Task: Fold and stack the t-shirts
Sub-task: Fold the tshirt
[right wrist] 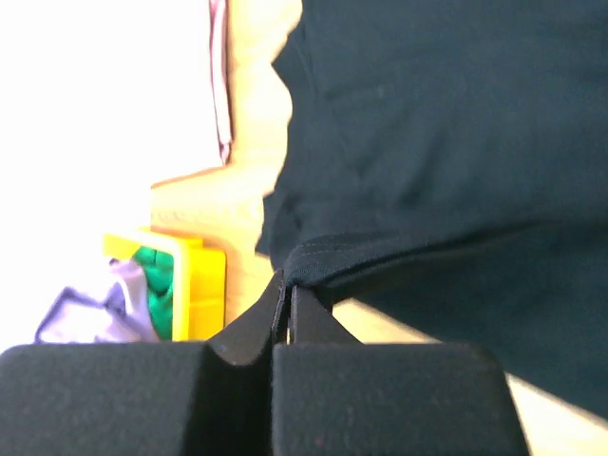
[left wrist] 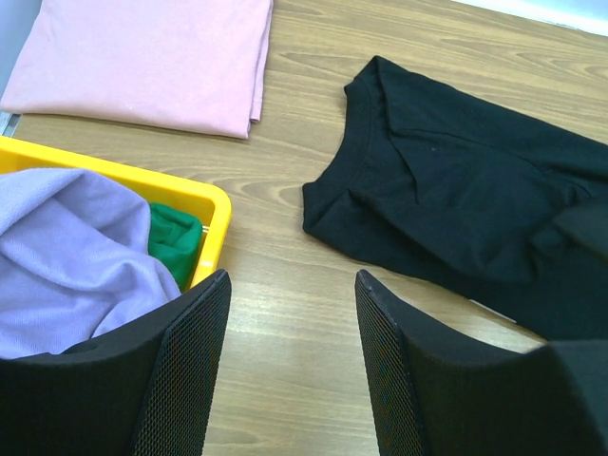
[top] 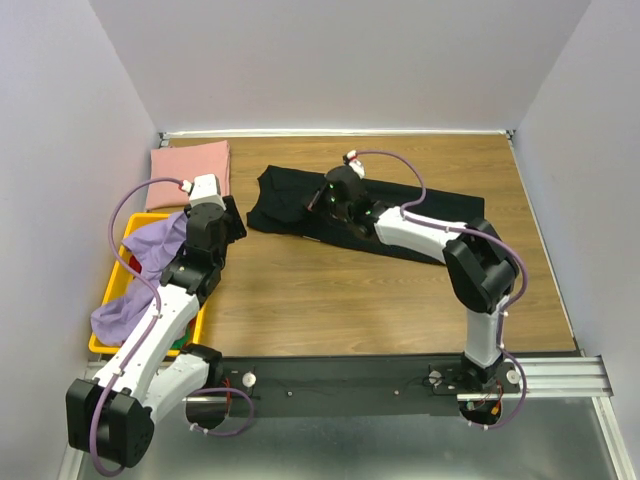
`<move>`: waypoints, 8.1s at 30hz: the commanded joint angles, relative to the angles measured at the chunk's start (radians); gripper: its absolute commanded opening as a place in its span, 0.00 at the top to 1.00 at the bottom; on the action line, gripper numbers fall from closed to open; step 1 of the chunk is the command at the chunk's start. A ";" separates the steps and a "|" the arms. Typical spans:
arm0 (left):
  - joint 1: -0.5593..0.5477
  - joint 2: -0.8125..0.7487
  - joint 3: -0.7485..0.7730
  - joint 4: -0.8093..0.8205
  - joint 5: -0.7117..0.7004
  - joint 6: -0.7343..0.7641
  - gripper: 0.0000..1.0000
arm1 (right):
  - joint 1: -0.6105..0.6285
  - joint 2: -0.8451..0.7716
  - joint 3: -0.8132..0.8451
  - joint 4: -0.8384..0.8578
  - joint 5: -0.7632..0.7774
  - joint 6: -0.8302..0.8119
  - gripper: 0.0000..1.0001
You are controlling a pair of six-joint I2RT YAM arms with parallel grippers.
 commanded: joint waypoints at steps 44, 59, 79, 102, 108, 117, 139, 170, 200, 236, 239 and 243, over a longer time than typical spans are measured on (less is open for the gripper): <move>0.082 0.581 0.248 -0.071 0.188 -0.114 0.31 | -0.680 -0.578 -0.555 -0.257 -0.117 -0.302 0.20; 0.139 0.844 0.421 -0.094 0.258 -0.106 0.31 | -1.006 -0.761 -0.769 -0.412 0.022 -0.216 0.05; 0.164 0.891 0.421 -0.056 0.313 -0.104 0.54 | -1.058 -0.583 -0.834 -0.234 -0.207 -0.192 0.34; 0.170 0.873 0.361 -0.071 0.297 -0.112 1.00 | -1.105 -0.580 -0.851 -0.237 -0.147 -0.235 0.90; 0.193 0.764 0.216 -0.083 0.310 -0.158 1.00 | -1.141 -0.607 -0.838 -0.320 -0.041 -0.267 0.99; 0.204 0.378 -0.119 -0.097 0.364 -0.294 1.00 | -1.214 -0.643 -0.785 -0.449 0.085 -0.258 0.95; 0.141 0.003 -0.102 -0.084 0.366 -0.286 0.19 | -1.017 -0.926 -0.713 -0.334 -0.242 -0.368 0.11; -0.039 0.830 0.398 0.124 0.514 0.095 0.27 | -0.332 0.106 -0.105 0.017 -0.768 -0.393 0.59; -0.037 0.858 0.407 0.121 0.508 0.109 0.27 | -0.297 0.088 -0.102 -0.010 -0.607 -0.445 0.60; -0.032 0.977 0.534 0.102 0.574 0.116 0.46 | -0.220 0.040 -0.056 -0.170 -0.259 -0.500 0.93; -0.032 1.020 0.573 0.090 0.574 0.123 0.47 | -0.220 0.048 -0.054 -0.168 -0.266 -0.505 0.94; -0.031 1.055 0.610 0.085 0.576 0.132 0.46 | -0.220 0.054 -0.057 -0.159 -0.277 -0.505 0.94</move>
